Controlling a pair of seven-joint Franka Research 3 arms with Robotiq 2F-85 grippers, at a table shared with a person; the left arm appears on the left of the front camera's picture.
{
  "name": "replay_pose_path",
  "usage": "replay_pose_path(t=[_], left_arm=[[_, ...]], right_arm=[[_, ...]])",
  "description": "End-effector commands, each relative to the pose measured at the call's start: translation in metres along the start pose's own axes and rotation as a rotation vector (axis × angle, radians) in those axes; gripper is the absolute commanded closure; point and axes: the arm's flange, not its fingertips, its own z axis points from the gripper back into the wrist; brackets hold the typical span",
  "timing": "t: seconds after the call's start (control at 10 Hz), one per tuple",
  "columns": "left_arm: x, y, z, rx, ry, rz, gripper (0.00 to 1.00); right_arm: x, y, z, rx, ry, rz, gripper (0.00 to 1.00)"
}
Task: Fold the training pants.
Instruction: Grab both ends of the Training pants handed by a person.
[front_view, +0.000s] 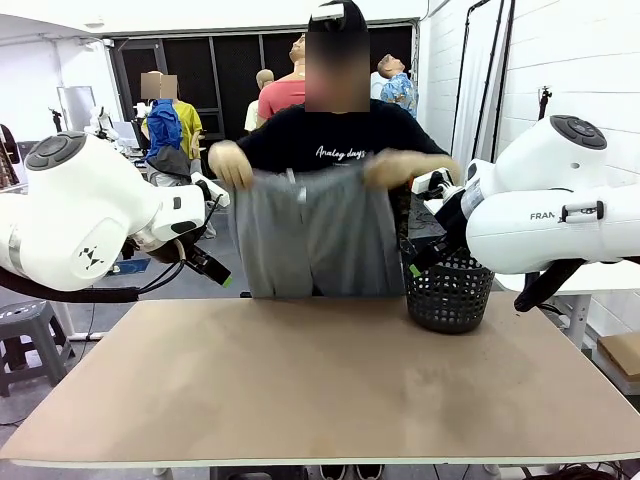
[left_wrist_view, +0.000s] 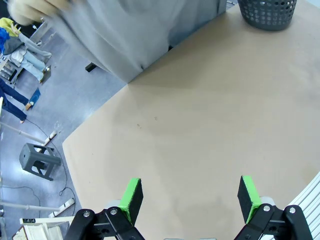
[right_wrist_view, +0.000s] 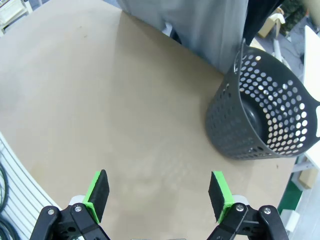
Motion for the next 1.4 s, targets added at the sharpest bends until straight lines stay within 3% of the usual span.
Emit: replay_pose_path(t=[0.0,1.3], left_arm=[[0.0011,0.0017,-0.0015,0.006,-0.011,-0.013,0.00],[0.0011,0.0017,-0.0015,0.006,-0.011,-0.013,0.00]], right_arm=[[0.0007,-0.0002,0.0005,-0.002,-0.006,0.000,0.00],[0.0007,-0.0002,0.0005,-0.002,-0.006,0.000,0.00]])
